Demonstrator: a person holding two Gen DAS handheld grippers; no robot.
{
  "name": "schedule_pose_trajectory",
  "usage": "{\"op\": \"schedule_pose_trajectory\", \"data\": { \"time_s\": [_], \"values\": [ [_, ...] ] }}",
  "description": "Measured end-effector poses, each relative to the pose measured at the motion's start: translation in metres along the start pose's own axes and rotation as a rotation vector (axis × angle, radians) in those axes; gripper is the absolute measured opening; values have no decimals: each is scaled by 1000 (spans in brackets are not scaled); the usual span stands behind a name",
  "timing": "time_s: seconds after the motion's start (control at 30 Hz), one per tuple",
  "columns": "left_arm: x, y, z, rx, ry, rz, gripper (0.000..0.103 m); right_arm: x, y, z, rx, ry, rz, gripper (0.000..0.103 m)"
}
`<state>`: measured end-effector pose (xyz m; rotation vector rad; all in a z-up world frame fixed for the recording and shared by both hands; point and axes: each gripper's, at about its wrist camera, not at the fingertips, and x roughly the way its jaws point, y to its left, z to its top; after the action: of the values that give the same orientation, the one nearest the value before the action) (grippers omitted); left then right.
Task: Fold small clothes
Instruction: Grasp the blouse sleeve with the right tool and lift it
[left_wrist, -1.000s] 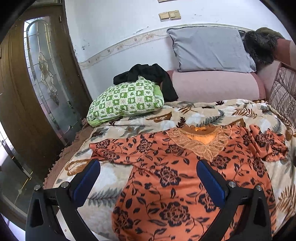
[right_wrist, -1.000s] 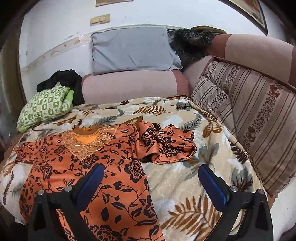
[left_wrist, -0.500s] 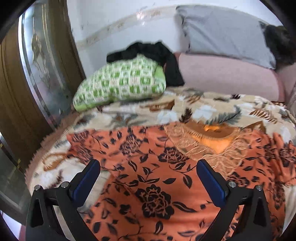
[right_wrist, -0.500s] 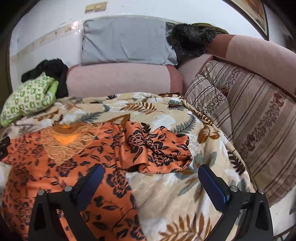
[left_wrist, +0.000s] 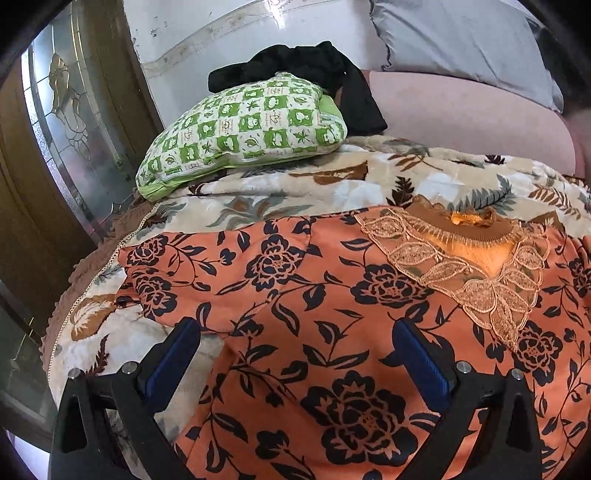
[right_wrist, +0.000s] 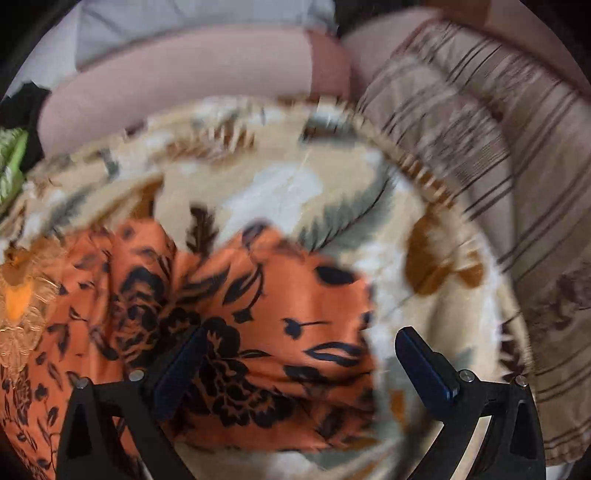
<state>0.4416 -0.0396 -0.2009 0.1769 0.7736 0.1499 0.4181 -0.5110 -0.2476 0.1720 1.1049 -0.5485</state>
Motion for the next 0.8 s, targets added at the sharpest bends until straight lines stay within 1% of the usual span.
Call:
{"op": "schedule_pose_trajectory", "data": {
  "time_s": [0.03, 0.07, 0.1, 0.13, 0.17, 0.2, 0.23, 0.3, 0.37, 0.47, 0.5, 0.57, 0.63, 0.67, 0.73, 0.8],
  "values": [
    [0, 3, 1, -9, -3, 0, 103, 15, 2, 0, 8, 51, 2, 85],
    [0, 5, 1, -16, -5, 3, 103, 23, 2, -1, 25, 81, 24, 76],
    [0, 8, 1, -23, -6, 6, 103, 29, -2, -4, 72, 98, 71, 70],
    [1, 11, 2, -29, -6, 9, 103, 25, -9, -6, 130, 71, 81, 51],
    [0, 15, 2, -37, -6, 11, 103, 20, -15, -5, 161, 54, 95, 39],
    [-1, 18, 2, -45, -9, 12, 103, 16, -21, -5, 184, 49, 128, 25],
    [-2, 22, 3, -53, -14, 13, 103, 9, -28, -5, 213, 39, 154, 13],
    [-5, 28, 4, -66, -23, 14, 103, -11, -37, -5, 242, -2, 201, 9],
    [-8, 34, 6, -74, -40, 27, 103, -40, -37, -3, 247, -60, 262, 8],
    [-13, 48, 8, -96, -67, 62, 103, -92, -35, 6, 291, -155, 386, 8],
    [-13, 55, 9, -108, -69, 78, 103, -111, -26, 11, 293, -186, 436, 8],
    [-11, 70, 9, -135, -66, 110, 103, -145, -2, 21, 265, -228, 529, 8],
    [-9, 89, 9, -169, -60, 139, 103, -179, 42, 31, 221, -262, 651, 8],
    [-6, 102, 8, -195, -53, 161, 103, -189, 60, 33, 205, -269, 690, 8],
    [0, 125, 7, -243, -39, 202, 103, -208, 117, 37, 152, -278, 802, 8],
    [6, 153, 3, -295, -24, 271, 103, -215, 176, 35, 114, -252, 905, 8]
  ]
}}
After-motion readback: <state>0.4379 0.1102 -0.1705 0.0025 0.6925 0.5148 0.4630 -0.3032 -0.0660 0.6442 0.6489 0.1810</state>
